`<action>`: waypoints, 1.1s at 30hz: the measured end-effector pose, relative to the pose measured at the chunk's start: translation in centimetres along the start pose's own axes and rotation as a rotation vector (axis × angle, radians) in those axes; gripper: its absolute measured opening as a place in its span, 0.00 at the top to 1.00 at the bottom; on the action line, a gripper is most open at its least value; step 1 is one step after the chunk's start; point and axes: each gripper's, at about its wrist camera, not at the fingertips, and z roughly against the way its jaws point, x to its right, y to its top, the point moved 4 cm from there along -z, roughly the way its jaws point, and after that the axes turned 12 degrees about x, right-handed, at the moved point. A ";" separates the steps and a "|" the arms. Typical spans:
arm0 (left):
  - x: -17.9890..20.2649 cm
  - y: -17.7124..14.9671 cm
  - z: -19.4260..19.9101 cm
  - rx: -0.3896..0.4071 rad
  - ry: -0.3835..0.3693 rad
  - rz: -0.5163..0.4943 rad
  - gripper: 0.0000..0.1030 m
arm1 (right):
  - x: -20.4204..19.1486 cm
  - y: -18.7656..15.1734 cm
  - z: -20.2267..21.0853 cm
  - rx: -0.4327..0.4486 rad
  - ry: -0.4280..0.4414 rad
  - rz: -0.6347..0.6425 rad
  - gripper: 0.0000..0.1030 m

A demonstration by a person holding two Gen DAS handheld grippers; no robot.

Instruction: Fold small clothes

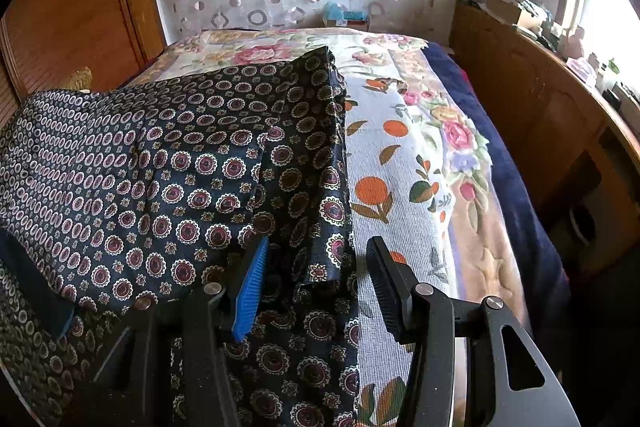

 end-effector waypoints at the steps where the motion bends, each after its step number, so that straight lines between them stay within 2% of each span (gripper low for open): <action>1: 0.1 -0.1 -0.1 0.001 -0.009 0.005 0.57 | -0.1 -0.1 0.0 0.000 -0.002 0.002 0.50; 2: 0.3 -0.2 -0.1 0.003 -0.015 0.006 0.63 | -0.1 -0.1 0.0 0.001 -0.003 0.002 0.50; 3: 0.5 -0.3 -0.1 0.002 -0.018 0.000 0.77 | -0.1 -0.1 -0.1 0.001 -0.003 0.002 0.50; 5: 0.8 -0.5 0.0 0.003 -0.018 -0.011 0.95 | -0.1 -0.1 0.0 0.001 -0.004 0.003 0.50; 8: 1.5 -0.4 0.9 0.034 -0.016 -0.024 0.98 | -0.2 -0.1 0.0 0.003 -0.010 0.012 0.50; 14: 2.7 -1.0 4.2 0.093 -0.054 0.034 0.98 | 0.1 -0.2 0.1 0.006 -0.016 0.017 0.50; 23: 3.3 -2.5 5.9 0.116 -0.060 0.066 0.98 | 0.7 -0.2 0.5 0.010 -0.004 -0.002 0.50; 24: 3.5 -2.6 5.9 0.109 -0.062 0.059 0.98 | 0.7 -0.1 0.5 0.013 0.010 -0.007 0.53; 25: 3.7 -2.7 5.9 0.105 -0.064 0.049 0.98 | 0.7 0.0 0.6 0.020 0.020 -0.008 0.64; 27: 4.0 -2.8 6.3 0.108 -0.070 0.047 0.99 | 0.6 0.0 0.8 0.030 0.049 -0.006 0.76; 28: 4.2 -2.7 6.4 0.111 -0.073 0.048 0.99 | 0.5 0.0 0.9 0.033 0.057 -0.003 0.88; 29: 4.3 -2.6 6.7 0.118 -0.076 0.048 0.99 | 0.5 0.1 1.1 0.040 0.071 -0.002 0.94; 33: 4.6 -2.0 7.5 0.139 -0.076 0.041 0.99 | 0.3 0.5 2.9 0.087 0.141 -0.003 0.98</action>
